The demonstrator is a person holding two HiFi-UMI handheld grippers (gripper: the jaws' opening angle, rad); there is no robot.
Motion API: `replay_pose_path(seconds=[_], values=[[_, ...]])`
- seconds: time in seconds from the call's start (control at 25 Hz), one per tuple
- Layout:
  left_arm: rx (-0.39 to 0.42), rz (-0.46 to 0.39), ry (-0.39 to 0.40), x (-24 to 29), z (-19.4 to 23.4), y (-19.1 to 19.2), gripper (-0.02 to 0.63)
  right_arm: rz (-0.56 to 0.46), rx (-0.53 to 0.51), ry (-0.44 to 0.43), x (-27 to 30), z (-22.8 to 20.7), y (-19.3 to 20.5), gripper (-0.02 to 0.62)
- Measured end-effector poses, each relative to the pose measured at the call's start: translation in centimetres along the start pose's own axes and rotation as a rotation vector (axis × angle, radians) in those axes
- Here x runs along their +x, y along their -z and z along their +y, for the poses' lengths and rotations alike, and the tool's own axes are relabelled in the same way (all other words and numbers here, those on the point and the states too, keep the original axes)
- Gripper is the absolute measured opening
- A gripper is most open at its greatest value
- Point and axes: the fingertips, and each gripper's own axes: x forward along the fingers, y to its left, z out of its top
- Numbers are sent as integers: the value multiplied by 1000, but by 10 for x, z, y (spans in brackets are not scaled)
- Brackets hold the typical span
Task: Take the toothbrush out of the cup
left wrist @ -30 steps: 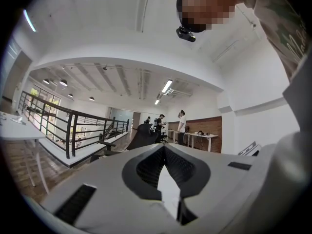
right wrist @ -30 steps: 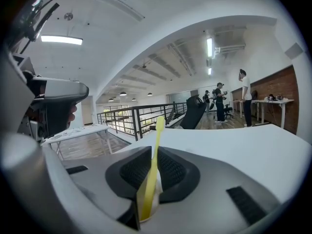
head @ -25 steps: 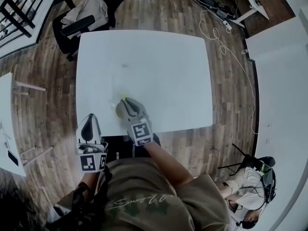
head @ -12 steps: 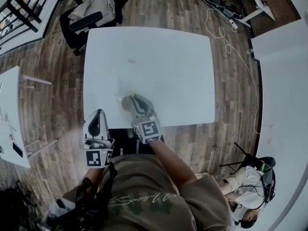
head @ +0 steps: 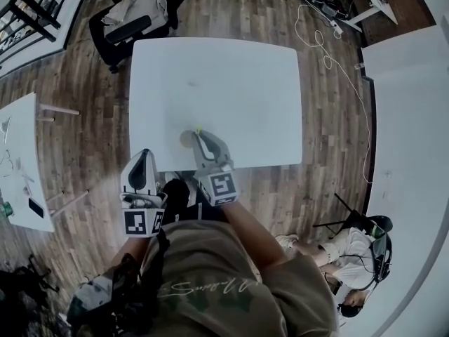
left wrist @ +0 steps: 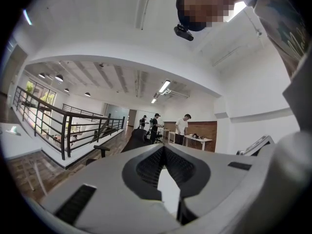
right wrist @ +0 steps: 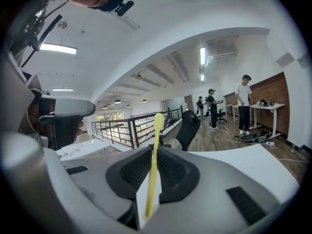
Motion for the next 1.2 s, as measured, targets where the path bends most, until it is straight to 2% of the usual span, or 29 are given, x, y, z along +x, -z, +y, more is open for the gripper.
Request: replay_pose_path(seconds=[0.24,0.44,0.6,0.68,0.92,1.08,1.2], values=[[0,-17,30,-7,-6,-24,11,-20,-25,15,-14,12,-28,32],[-22,-29,62,-21,-16,-27,11,-27,-33,47,-32,16,-32,32],[21,-41,130,-28,-28,-24,11,-41,-7,97,-54,20,-33,32],[18,-41,140,-28,-30,-20,11,-43,1,115,-64,20,-33,32],[20,-46,147,-31,-55,-20,11,-74,8,141,-96,4,-35,32],[38,-56,160,-24,-92,-24,11,-85,19,136,-117,-21,-36,32],[44,-60,135,-16,-124,-24,11,-97,10,116,-134,-48,-35,32]])
